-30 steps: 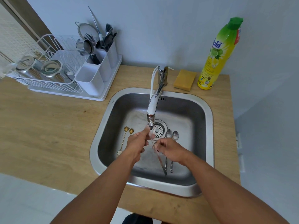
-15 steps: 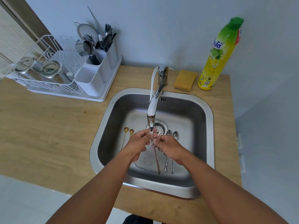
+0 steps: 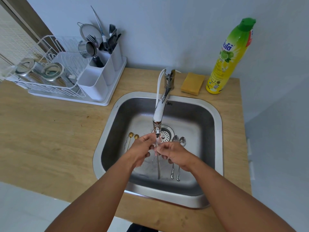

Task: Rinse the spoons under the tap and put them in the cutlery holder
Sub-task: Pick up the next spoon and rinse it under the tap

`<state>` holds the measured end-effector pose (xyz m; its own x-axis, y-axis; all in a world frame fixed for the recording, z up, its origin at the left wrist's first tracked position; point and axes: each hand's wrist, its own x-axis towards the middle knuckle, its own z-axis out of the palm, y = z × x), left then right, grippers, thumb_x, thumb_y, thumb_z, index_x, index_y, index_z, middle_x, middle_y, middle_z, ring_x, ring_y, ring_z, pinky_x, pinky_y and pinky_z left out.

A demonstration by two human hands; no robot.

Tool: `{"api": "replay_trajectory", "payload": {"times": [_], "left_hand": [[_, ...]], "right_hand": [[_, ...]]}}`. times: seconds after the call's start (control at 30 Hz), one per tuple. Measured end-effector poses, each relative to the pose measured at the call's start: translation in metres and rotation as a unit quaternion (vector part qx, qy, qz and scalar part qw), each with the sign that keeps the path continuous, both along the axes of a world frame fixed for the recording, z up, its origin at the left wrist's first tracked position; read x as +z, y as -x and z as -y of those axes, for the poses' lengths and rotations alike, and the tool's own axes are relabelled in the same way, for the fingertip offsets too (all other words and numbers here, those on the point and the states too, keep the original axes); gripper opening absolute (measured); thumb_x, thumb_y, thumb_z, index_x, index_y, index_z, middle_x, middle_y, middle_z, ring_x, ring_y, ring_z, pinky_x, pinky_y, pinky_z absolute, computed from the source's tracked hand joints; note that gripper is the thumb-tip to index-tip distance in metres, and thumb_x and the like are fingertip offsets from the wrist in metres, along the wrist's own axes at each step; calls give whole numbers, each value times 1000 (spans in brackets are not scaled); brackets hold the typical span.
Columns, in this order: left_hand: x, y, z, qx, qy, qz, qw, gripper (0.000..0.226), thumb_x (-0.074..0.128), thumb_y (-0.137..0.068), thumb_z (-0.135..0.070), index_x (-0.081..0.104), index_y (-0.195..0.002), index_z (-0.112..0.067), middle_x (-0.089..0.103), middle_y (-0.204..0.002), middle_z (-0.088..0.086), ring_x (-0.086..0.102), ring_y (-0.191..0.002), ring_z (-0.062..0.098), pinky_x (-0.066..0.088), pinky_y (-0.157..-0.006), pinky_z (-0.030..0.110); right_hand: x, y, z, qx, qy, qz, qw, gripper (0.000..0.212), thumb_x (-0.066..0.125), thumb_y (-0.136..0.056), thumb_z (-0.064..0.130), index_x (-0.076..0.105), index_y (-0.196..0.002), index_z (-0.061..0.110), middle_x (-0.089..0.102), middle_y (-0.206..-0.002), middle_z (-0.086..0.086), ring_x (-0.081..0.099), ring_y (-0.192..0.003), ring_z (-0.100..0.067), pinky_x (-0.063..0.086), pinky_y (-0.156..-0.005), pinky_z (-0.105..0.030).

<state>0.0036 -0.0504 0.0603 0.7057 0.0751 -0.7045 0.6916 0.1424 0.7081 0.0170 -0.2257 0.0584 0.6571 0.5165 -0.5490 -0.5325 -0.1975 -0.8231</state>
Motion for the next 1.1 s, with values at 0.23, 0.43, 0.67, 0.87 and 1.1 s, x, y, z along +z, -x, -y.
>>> {"api": "replay_trajectory", "payload": {"times": [0.23, 0.43, 0.67, 0.87, 1.1], "left_hand": [[-11, 8, 11, 1, -94, 50, 994, 13, 80, -91, -33, 79, -88, -19, 75, -71, -19, 67, -69, -8, 50, -65, 16], [-13, 16, 17, 4, -151, 80, 985, 8, 77, -91, -37, 79, -87, -31, 79, -84, -21, 72, -82, -6, 49, -71, 18], [-10, 22, 18, 9, -190, 85, 978, 16, 75, -94, -34, 81, -86, -22, 80, -79, -13, 74, -78, -2, 51, -73, 16], [-11, 31, 16, -11, -174, 52, 983, 17, 73, -92, -44, 81, -91, -29, 80, -84, -18, 73, -92, 1, 51, -79, 20], [-13, 41, 9, -56, -185, 19, 981, 18, 67, -99, -40, 81, -92, -30, 79, -84, -20, 69, -91, -2, 44, -72, 17]], "right_hand": [[-10, -2, 4, -64, 68, 51, 994, 6, 75, -94, 20, 80, -95, 16, 81, -86, 6, 61, -59, 9, 42, -53, -5], [-8, -1, 1, -126, 58, 63, 988, 20, 68, -99, 19, 81, -86, 27, 78, -81, 19, 60, -56, 11, 41, -48, -4], [-17, -2, -3, -149, 68, 29, 986, 11, 73, -95, 28, 82, -91, 26, 58, -56, 18, 45, -48, -1, 36, -45, -18], [-16, -7, -14, -120, 103, 42, 986, 17, 68, -95, 26, 79, -82, 20, 74, -69, 17, 57, -51, 11, 40, -57, -15], [-11, -17, -18, -181, 144, 17, 973, 19, 70, -91, 35, 77, -84, 19, 75, -76, 12, 53, -57, -5, 44, -57, -27]]}}
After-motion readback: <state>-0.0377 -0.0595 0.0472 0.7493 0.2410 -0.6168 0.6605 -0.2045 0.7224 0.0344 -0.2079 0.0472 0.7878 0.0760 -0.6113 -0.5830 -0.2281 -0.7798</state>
